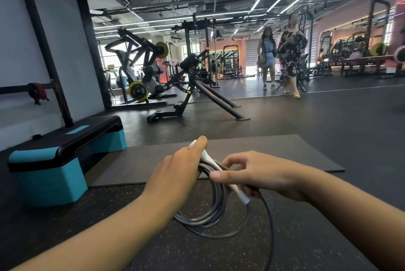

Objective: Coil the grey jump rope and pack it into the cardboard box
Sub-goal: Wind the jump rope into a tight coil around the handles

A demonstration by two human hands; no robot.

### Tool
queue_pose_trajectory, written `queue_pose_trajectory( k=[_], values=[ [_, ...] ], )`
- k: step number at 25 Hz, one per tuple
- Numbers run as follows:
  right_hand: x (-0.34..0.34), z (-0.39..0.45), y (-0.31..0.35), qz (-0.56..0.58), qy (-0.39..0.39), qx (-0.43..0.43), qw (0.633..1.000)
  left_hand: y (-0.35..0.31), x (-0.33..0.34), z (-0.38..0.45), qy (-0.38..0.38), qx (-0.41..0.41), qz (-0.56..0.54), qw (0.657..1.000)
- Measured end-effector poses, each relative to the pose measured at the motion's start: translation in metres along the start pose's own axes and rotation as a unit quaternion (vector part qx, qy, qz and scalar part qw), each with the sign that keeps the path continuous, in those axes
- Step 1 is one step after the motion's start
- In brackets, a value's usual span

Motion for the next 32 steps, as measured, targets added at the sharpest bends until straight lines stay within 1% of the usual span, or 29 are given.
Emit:
queue_pose_trajectory(
  k=[3, 5, 6, 7, 8, 9, 10, 11, 12, 13, 14, 15, 16, 17, 18, 19, 21, 23, 25, 27, 28, 29, 30, 31, 32],
  values=[
    [0.003, 0.014, -0.001, 0.011, -0.046, -0.005, 0.999, -0.003, -0.004, -0.005, -0.056, -0.036, -0.026, 0.997],
    [0.006, 0.016, 0.003, 0.046, -0.044, -0.037, 0.997, 0.000, -0.005, -0.006, -0.072, -0.065, -0.038, 0.995],
    [0.008, 0.015, 0.007, 0.050, -0.041, -0.061, 0.996, 0.004, -0.003, -0.007, -0.059, -0.091, -0.034, 0.994],
    [0.008, 0.014, 0.011, 0.029, -0.044, -0.087, 0.995, 0.009, 0.000, -0.008, -0.036, -0.119, -0.006, 0.992],
    [0.008, 0.014, 0.015, -0.014, -0.051, -0.113, 0.992, 0.011, 0.000, -0.007, -0.031, -0.129, 0.047, 0.990],
    [0.008, 0.014, 0.020, -0.059, -0.059, -0.141, 0.987, 0.009, -0.002, -0.004, -0.052, -0.090, 0.115, 0.988],
    [0.008, 0.015, 0.026, -0.098, -0.065, -0.171, 0.978, -0.001, -0.006, 0.000, -0.090, -0.006, 0.182, 0.979],
    [0.009, 0.016, 0.033, -0.132, -0.066, -0.204, 0.968, -0.014, -0.008, 0.003, -0.115, 0.096, 0.212, 0.966],
    [0.011, 0.017, 0.037, -0.162, -0.067, -0.228, 0.958, -0.024, -0.007, 0.006, -0.099, 0.179, 0.223, 0.953],
    [0.010, 0.018, 0.040, -0.183, -0.065, -0.236, 0.952, -0.029, -0.004, 0.008, -0.038, 0.215, 0.202, 0.955],
    [0.008, 0.019, 0.040, -0.190, -0.068, -0.232, 0.952, -0.029, -0.004, 0.013, 0.028, 0.206, 0.162, 0.965],
    [0.005, 0.019, 0.038, -0.195, -0.070, -0.215, 0.954, -0.025, 0.000, 0.018, 0.110, 0.177, 0.119, 0.971],
    [0.001, 0.018, 0.035, -0.204, -0.071, -0.193, 0.957, -0.019, 0.006, 0.021, 0.183, 0.149, 0.093, 0.967],
    [-0.003, 0.016, 0.031, -0.207, -0.064, -0.167, 0.962, -0.017, 0.008, 0.023, 0.224, 0.148, 0.085, 0.960],
    [-0.008, 0.015, 0.028, -0.199, -0.056, -0.137, 0.969, -0.016, 0.007, 0.023, 0.244, 0.162, 0.091, 0.952],
    [-0.015, 0.014, 0.025, -0.174, -0.047, -0.109, 0.978, -0.015, 0.006, 0.024, 0.245, 0.190, 0.115, 0.944],
    [-0.031, 0.014, 0.018, -0.103, -0.020, -0.064, 0.992, -0.013, -0.003, 0.022, 0.215, 0.246, 0.189, 0.926],
    [-0.047, 0.015, 0.011, -0.074, 0.007, -0.042, 0.996, -0.003, -0.011, 0.017, 0.182, 0.277, 0.248, 0.910],
    [-0.063, 0.015, 0.003, -0.088, 0.001, -0.027, 0.996, 0.017, -0.021, 0.014, 0.169, 0.246, 0.288, 0.910],
    [-0.080, 0.013, -0.008, -0.089, -0.044, -0.013, 0.995, 0.046, -0.031, 0.015, 0.167, 0.164, 0.320, 0.918],
    [-0.087, 0.011, -0.014, -0.083, -0.073, -0.009, 0.994, 0.059, -0.036, 0.016, 0.168, 0.116, 0.314, 0.927],
    [-0.091, 0.011, -0.018, -0.072, -0.100, -0.011, 0.992, 0.072, -0.038, 0.018, 0.174, 0.061, 0.284, 0.941],
    [-0.091, 0.011, -0.020, -0.047, -0.119, -0.019, 0.992, 0.083, -0.038, 0.021, 0.180, 0.003, 0.223, 0.958],
    [-0.087, 0.013, -0.020, 0.000, -0.127, -0.032, 0.991, 0.092, -0.036, 0.024, 0.177, -0.060, 0.133, 0.973],
    [-0.080, 0.017, -0.018, 0.060, -0.124, -0.047, 0.989, 0.099, -0.031, 0.026, 0.169, -0.125, 0.022, 0.977]
  ],
)
Point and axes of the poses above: each hand's wrist, its own z-axis towards the middle knuckle, its own x-axis out of the palm, y = z × x, the point moved 6 cm from there along z, towards the middle knuckle, and after that the axes turned 6 degrees about -y, right-handed, at the moved point
